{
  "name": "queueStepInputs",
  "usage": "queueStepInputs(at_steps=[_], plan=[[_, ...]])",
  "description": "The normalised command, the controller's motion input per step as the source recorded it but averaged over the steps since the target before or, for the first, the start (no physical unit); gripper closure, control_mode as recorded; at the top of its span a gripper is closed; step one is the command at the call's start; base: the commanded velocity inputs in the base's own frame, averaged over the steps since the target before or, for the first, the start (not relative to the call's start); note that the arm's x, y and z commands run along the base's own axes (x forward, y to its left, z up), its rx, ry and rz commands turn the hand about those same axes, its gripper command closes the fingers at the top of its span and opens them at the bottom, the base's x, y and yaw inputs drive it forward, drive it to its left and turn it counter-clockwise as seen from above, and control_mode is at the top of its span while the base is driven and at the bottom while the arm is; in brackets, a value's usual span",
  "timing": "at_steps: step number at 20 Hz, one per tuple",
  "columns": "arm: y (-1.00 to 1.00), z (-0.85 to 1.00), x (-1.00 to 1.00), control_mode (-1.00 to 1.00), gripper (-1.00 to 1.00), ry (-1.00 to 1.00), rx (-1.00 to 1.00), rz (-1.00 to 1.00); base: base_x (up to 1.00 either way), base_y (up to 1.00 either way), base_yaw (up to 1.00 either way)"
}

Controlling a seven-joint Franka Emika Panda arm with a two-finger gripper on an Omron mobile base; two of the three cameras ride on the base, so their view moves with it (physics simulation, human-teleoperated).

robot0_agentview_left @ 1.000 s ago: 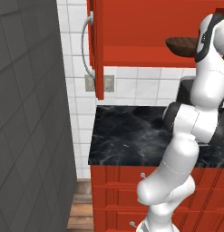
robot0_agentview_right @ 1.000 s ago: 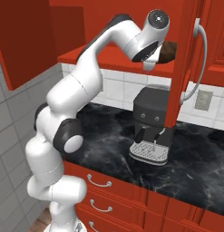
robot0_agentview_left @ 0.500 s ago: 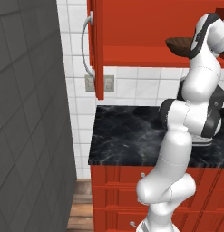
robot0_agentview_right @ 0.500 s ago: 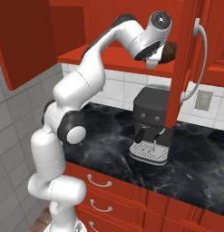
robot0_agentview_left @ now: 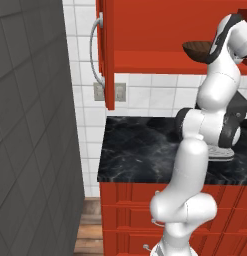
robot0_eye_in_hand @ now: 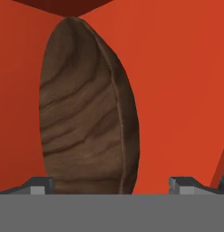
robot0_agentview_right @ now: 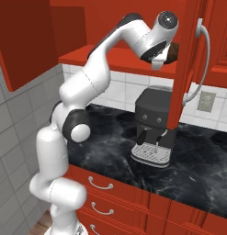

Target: Move the bowls from the cabinet to the plates on the dining table.

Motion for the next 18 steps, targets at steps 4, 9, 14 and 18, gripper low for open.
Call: queueStepInputs(at_steps=[4,9,14,18], plan=[[0.00,-0.17,0.07,-1.00,-1.00,0.03,0.00,0.00,0.00,0.00,0.00],[0.00,-0.31,0.09,-1.00,-1.00,0.04,0.00,0.00,0.00,0.00,0.00],[0.00,-0.12,0.16,-1.00,-1.00,0.02,0.00,0.00,0.00,0.00,0.00],[0.00,0.00,0.24,-1.00,-1.00,0.00,0.00,0.00,0.00,0.00,0.00]])
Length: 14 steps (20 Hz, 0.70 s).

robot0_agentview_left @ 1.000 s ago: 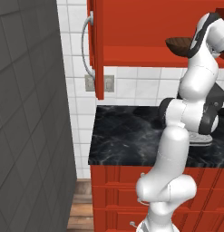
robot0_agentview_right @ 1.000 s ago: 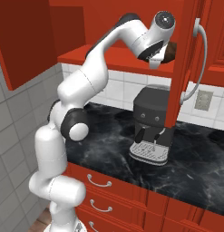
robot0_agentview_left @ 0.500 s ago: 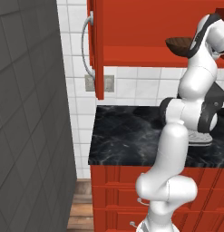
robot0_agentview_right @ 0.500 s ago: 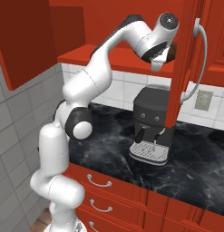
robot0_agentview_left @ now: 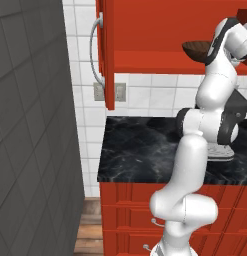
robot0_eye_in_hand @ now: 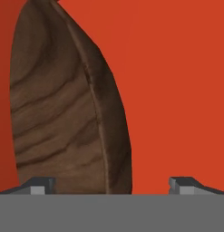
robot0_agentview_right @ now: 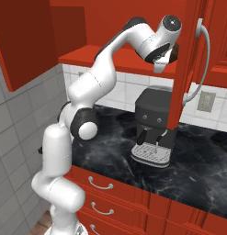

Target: Move the bowls from the cabinet to the plates on the dining table.

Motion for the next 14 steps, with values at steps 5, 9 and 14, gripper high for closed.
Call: queueStepInputs(at_steps=[5,9,14], plan=[[0.00,0.00,0.10,-1.00,-1.00,0.00,0.00,0.00,0.00,0.00,0.00],[0.00,0.00,0.00,-1.00,1.00,0.00,0.00,0.00,0.00,0.00,0.00],[0.00,0.00,0.00,-1.00,1.00,0.00,0.00,0.00,0.00,0.00,0.00]])
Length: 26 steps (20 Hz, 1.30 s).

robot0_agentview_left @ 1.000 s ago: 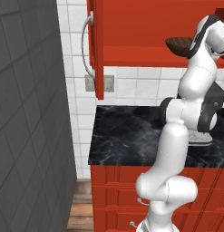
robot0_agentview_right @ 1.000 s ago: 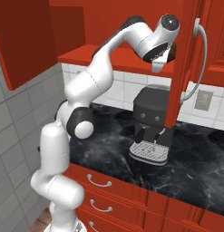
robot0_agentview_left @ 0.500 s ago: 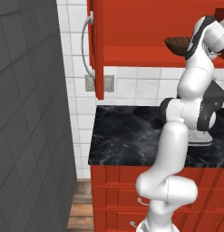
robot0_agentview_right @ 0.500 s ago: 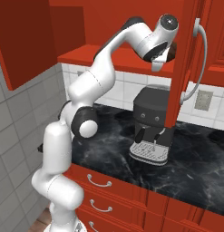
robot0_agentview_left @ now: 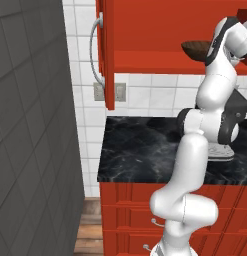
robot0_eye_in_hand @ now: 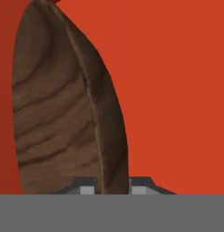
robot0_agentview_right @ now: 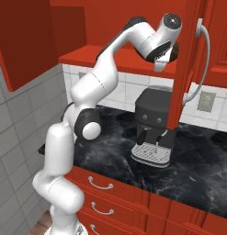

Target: Move the bowls from the cabinet to the plates on the dining table.

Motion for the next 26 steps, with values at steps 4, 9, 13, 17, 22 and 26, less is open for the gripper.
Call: queueStepInputs(at_steps=[4,9,13,17,22,26], plan=[[0.09,0.00,0.00,-1.00,1.00,0.00,0.00,0.00,0.00,0.00,0.00],[0.15,0.00,0.00,-1.00,1.00,0.00,0.00,0.00,0.00,0.00,0.00],[0.12,0.00,-0.06,-1.00,1.00,0.00,0.00,0.00,0.00,0.00,0.00],[0.04,0.03,-0.31,-1.00,1.00,0.00,0.00,0.00,0.00,0.00,0.00],[0.14,0.13,-0.40,-1.00,1.00,0.00,0.00,0.00,0.00,0.00,0.00],[0.29,0.14,-0.44,-1.00,1.00,0.00,0.00,0.00,0.00,0.00,0.00]])
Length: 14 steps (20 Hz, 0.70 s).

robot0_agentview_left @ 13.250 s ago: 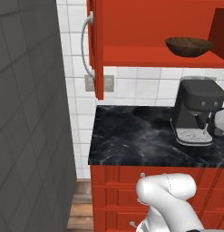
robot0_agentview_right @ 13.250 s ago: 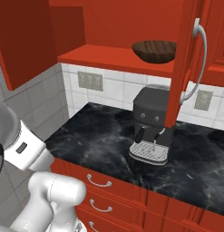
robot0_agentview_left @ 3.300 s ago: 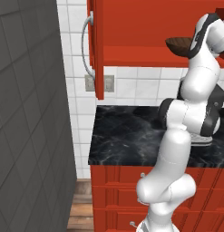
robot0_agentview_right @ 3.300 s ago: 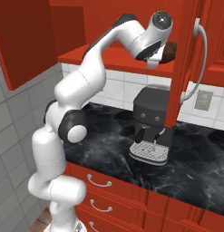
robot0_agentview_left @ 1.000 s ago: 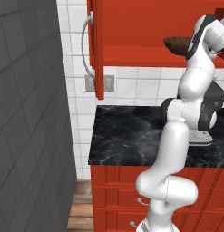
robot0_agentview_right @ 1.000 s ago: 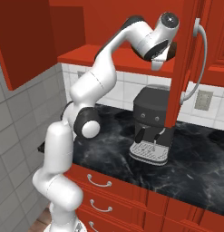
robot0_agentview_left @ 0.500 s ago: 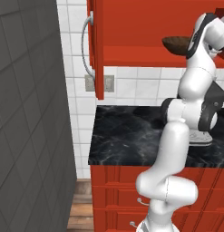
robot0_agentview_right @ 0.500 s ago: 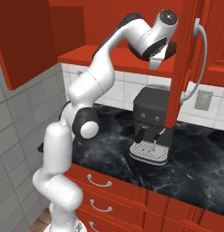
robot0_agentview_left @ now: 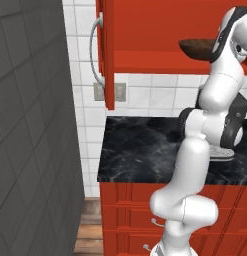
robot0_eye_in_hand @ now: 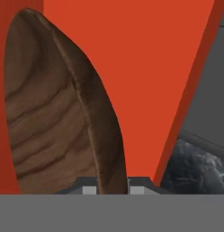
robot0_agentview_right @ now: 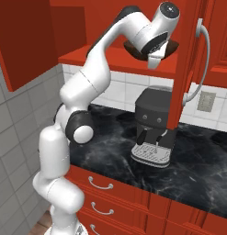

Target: Move the bowls from the cabinet to the plates on the dining table.

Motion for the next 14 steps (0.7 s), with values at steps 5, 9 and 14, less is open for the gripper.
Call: queueStepInputs(at_steps=[5,9,14], plan=[[0.32,0.13,-0.48,-1.00,1.00,-0.01,0.00,0.00,0.00,0.00,0.00],[0.12,0.01,-0.51,-1.00,1.00,-0.02,0.00,0.00,0.00,0.00,0.00],[0.09,0.00,-0.54,-1.00,1.00,-0.01,0.00,0.00,0.00,0.00,0.00]])
